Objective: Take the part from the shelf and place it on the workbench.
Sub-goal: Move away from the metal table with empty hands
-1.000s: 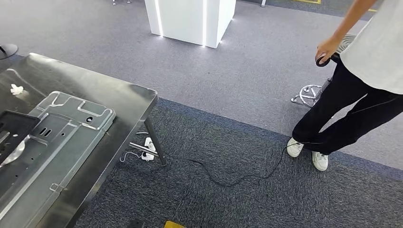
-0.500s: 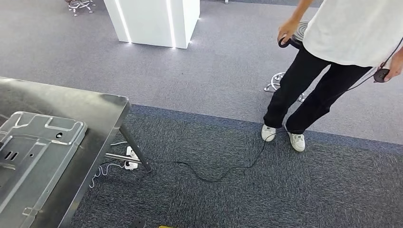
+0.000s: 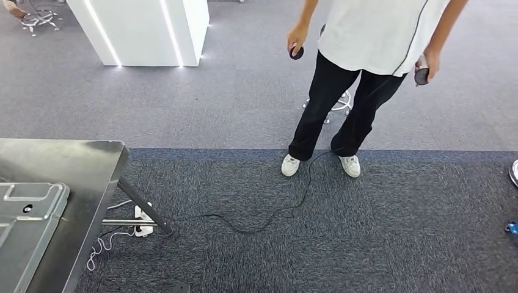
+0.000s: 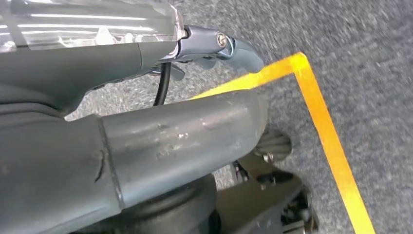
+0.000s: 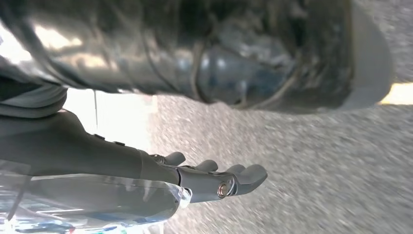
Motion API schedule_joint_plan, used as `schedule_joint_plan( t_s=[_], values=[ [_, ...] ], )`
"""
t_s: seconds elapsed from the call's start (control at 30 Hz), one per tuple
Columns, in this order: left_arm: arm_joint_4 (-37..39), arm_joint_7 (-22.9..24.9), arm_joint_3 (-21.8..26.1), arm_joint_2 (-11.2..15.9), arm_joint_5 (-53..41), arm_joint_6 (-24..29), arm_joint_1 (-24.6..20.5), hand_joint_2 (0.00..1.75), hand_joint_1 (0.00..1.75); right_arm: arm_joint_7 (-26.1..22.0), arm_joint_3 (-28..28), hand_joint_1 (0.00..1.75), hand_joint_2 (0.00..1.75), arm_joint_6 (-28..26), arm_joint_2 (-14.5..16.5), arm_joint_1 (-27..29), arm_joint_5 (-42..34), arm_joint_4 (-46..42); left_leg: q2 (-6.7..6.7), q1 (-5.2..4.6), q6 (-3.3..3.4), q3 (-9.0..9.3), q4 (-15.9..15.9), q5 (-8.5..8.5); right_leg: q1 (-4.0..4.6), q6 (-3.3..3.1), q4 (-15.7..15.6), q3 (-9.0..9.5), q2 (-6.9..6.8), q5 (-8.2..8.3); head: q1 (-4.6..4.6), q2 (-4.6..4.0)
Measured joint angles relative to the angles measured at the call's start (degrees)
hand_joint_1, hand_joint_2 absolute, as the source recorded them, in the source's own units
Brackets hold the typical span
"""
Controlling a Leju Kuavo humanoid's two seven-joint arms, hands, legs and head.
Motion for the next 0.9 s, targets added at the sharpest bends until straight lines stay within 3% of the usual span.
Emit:
schedule_joint_plan(
  t_s=[0.07,0.13,0.2,0.23,0.27,0.37,0.43,0.5,0.57,0.6,0.67,0.7,0.73,0.77,0.8,0.87,0.9],
  values=[
    [0.0,-0.2,0.3,0.0,0.2,0.3,-0.1,0.0,0.0,0.5,0.0,0.0,0.0,0.2,-0.1,0.2,0.2,0.0,1.39,0.17,0.96,0.37,-0.9,0.53,0.16,0.38,1.4,-0.85,-2.29,-1.0,0.06,0.0],
    [0.0,-0.3,0.6,0.0,0.4,0.3,-0.1,0.0,0.0,0.6,0.0,0.0,0.0,0.3,-0.2,0.0,0.2,0.1,2.94,0.09,1.57,0.5,-1.4,0.77,0.27,0.56,7.0,-3.66,-5.78,-4.23,0.15,0.0],
    [0.0,-0.8,1.1,0.1,1.1,0.4,0.0,0.0,0.0,0.5,-0.1,0.0,0.0,0.3,-0.2,-0.1,0.1,0.1,4.63,-0.08,1.65,0.47,-1.4,0.67,0.07,0.9,13.9,-7.09,-6.93,-7.04,0.2,0.0],
    [0.0,-1.1,1.5,0.1,1.6,0.5,0.0,0.0,0.0,0.2,-0.1,0.0,0.0,0.3,-0.2,-0.1,0.0,0.1,5.42,-0.11,1.58,0.51,-1.4,0.58,-0.04,1.06,15.1,-7.64,-7.1,-6.99,0.2,0.0],
    [0.0,-1.4,1.9,0.1,2.2,0.6,0.0,0.0,0.0,-0.2,-0.3,0.0,0.0,0.3,-0.2,-0.1,-0.1,0.1,6.15,-0.1,1.46,0.59,-1.4,0.47,-0.16,1.18,14.2,-7.09,-7.33,-5.93,0.21,0.0],
    [0.0,-1.3,3.6,0.2,4.0,0.7,-0.3,0.0,0.0,-1.7,-0.9,0.0,0.0,0.1,-0.2,-0.2,-0.5,0.1,7.92,-0.19,0.74,1.02,-1.1,-0.09,-0.25,1.13,3.2,-1.15,-9.77,-1.04,0.2,0.0],
    [0.0,-1.6,4.6,0.2,4.1,0.9,-0.5,0.0,0.0,-2.1,-1.3,0.0,0.0,0.1,-0.1,-0.5,-0.8,0.1,8.82,-0.42,0.02,1.26,-0.9,-0.55,0.09,0.6,-0.2,0.55,-10.86,-0.43,0.13,0.0],
    [0.0,-2.3,5.0,0.2,2.8,1.6,-0.8,0.0,0.0,-2.2,-1.8,0.0,0.0,0.3,-0.1,-0.7,-0.8,0.1,9.69,-0.47,-0.65,1.69,-1.0,-0.83,0.32,-0.15,-0.2,0.57,-9.96,-0.55,0.07,0.0],
    [0.0,-2.7,4.9,0.2,1.8,2.2,-1.1,0.0,0.0,-2.3,-2.0,0.0,0.0,0.6,0.1,-0.7,-0.5,0.1,8.56,-0.16,-1.22,1.53,0.4,-2.03,0.15,-0.95,-0.5,0.77,-8.9,-0.36,0.02,0.0],
    [0.0,-2.8,4.9,0.2,1.6,2.3,-1.2,0.0,0.0,-2.4,-2.1,0.0,0.0,0.6,0.2,-0.9,-0.4,0.1,7.16,-0.02,-1.43,0.6,2.7,-3.53,0.01,-1.34,-0.7,0.87,-8.36,-0.22,-0.03,0.0],
    [0.0,-2.8,4.9,0.2,1.6,2.3,-1.1,0.0,0.0,-2.5,-2.1,0.0,0.0,0.7,0.3,-1.2,-0.1,0.1,4.38,0.09,-1.61,-2.97,10.4,-7.52,0.08,-1.85,-0.7,0.77,-7.15,-0.17,-0.14,0.0],
    [0.0,-2.8,4.9,0.2,1.6,2.2,-1.0,0.0,0.0,-2.5,-2.1,0.0,0.0,0.7,0.4,-1.2,-0.1,0.1,3.92,0.09,-1.64,-4.8,14.0,-8.76,0.19,-1.94,-0.6,0.72,-6.4,-0.18,-0.14,0.0],
    [0.0,-2.8,4.9,0.2,1.6,2.2,-0.9,0.0,0.0,-2.5,-2.1,0.0,0.0,0.8,0.4,-1.2,0.0,0.1,3.72,0.08,-1.57,-5.98,16.1,-8.95,0.31,-2.01,-0.5,0.72,-5.6,-0.21,-0.14,0.0],
    [0.0,-2.9,4.9,0.2,1.6,2.2,-0.8,0.0,0.0,-2.5,-2.1,0.0,0.0,0.9,0.4,-1.3,0.1,0.1,3.63,0.07,-1.41,-6.18,15.9,-7.87,0.42,-2.04,-0.4,0.74,-4.77,-0.23,-0.14,0.0],
    [0.0,-3.0,4.9,0.3,1.6,2.3,-0.8,0.0,0.0,-2.5,-2.1,0.0,0.0,1.0,0.5,-1.3,0.1,0.1,3.35,0.05,-1.16,-5.31,13.4,-5.75,0.49,-2.04,-0.3,0.82,-3.95,-0.26,-0.14,0.0],
    [0.0,-3.3,4.9,0.5,1.6,2.4,-0.9,0.0,0.0,-2.6,-2.2,0.0,0.0,1.2,0.7,-1.3,0.0,0.1,1.16,0.02,-0.46,-2.16,5.3,-1.38,0.55,-1.91,-0.2,0.89,-2.44,-0.31,-0.12,0.0],
    [0.0,-3.4,4.9,0.7,1.5,2.4,-0.9,0.0,0.0,-2.5,-2.3,0.0,0.0,1.3,0.8,-1.4,-0.1,0.1,0.03,0.0,-0.22,-0.93,2.2,-0.25,0.54,-1.72,-0.2,0.79,-1.77,-0.29,-0.11,0.0]
  ],
)
